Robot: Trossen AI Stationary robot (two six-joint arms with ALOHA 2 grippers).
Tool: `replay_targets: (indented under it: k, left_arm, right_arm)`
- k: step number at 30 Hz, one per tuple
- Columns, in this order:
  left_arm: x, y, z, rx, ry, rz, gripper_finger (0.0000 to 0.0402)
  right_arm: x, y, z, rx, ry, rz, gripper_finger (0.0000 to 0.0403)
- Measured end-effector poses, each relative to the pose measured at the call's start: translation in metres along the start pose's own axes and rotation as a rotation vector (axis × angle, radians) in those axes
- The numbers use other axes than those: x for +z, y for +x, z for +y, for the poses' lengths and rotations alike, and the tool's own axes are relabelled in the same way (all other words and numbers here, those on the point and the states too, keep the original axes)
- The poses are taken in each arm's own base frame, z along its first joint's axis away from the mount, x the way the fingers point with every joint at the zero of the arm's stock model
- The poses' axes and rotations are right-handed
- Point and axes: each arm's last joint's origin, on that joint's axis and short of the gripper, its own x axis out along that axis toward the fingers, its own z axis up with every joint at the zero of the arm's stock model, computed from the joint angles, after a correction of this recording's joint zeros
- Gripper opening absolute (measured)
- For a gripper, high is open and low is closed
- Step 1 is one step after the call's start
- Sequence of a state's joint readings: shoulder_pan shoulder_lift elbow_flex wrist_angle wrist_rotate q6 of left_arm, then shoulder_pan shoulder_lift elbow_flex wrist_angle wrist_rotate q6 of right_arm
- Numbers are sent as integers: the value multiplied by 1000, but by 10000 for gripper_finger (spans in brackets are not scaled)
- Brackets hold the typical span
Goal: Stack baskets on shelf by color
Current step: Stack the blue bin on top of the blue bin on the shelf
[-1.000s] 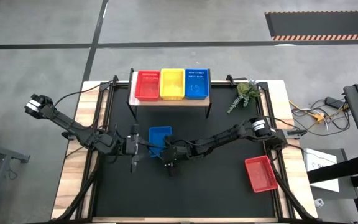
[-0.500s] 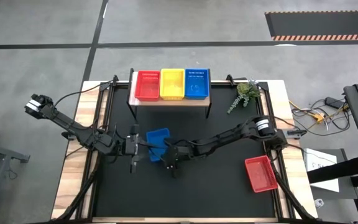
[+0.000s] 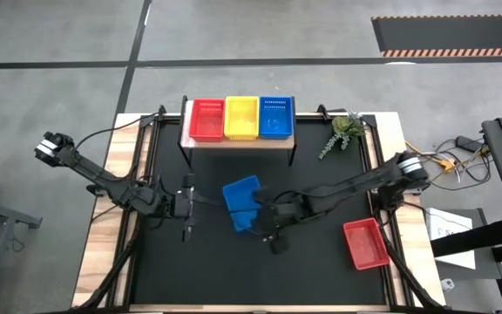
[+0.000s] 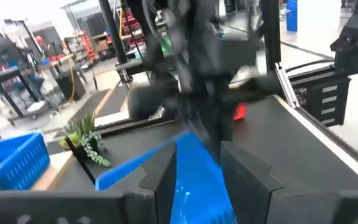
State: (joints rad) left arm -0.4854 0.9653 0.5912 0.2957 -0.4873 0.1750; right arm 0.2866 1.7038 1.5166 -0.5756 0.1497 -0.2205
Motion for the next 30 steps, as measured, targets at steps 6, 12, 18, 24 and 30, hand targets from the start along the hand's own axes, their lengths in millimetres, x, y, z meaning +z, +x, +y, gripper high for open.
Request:
replay_targets:
  k: [6, 12, 18, 24, 30]
  left_arm:
    - [6, -2, 2, 15, 94, -54, 109]
    - [12, -4, 5, 27, 101, -99, 109]
    - [14, -8, 7, 30, 94, -111, 109]
    - [16, -9, 8, 37, 162, -120, 109]
    - [36, -17, 16, 126, 302, -281, 109]
  right_arm:
    - [4, -63, -12, -91, 41, -72, 9]
    - [-2, -101, -28, -229, 19, -78, 9]
    - [-12, -124, -52, -288, 54, -87, 9]
    - [-24, -129, -84, -359, 61, -47, 9]
    - [-43, -128, -124, -378, 86, -14, 9]
